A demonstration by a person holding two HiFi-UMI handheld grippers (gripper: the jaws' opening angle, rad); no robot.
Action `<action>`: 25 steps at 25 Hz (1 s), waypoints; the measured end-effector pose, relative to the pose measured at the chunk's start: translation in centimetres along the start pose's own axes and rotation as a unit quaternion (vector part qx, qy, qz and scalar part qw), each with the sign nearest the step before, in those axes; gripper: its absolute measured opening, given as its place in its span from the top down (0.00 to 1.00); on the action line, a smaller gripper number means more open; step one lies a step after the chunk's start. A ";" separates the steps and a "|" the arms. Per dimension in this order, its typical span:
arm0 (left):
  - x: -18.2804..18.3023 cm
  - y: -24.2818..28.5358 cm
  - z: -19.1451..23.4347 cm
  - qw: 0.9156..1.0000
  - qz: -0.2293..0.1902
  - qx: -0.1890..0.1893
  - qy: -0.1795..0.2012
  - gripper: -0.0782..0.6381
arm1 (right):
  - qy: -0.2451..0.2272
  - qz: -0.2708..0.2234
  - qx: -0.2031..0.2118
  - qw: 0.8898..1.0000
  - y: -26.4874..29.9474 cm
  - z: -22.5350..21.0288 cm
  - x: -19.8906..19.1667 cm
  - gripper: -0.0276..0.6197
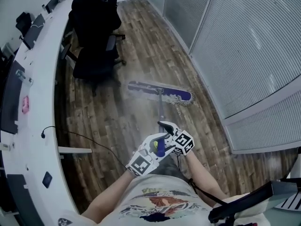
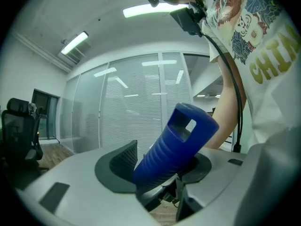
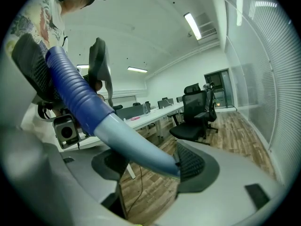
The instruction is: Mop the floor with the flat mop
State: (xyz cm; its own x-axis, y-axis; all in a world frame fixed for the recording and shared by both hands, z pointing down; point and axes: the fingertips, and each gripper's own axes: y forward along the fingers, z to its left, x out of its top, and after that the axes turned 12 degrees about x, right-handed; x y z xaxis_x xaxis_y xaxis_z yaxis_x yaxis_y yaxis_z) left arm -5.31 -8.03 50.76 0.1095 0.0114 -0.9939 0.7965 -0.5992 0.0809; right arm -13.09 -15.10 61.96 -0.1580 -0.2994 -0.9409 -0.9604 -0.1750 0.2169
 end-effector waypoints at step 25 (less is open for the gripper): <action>3.1 2.9 -29.0 0.998 0.038 0.050 0.016 0.62 | -0.004 0.000 0.095 0.995 -21.4 17.8 -8.4 0.52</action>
State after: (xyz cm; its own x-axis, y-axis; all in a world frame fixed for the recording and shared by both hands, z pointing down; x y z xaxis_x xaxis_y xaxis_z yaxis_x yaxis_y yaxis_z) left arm 14.57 13.50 50.04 0.1871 -0.0119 -0.9823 0.7227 -0.6756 0.1458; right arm 4.70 7.82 60.63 -0.1589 -0.2928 -0.9429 -0.9864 0.0065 0.1642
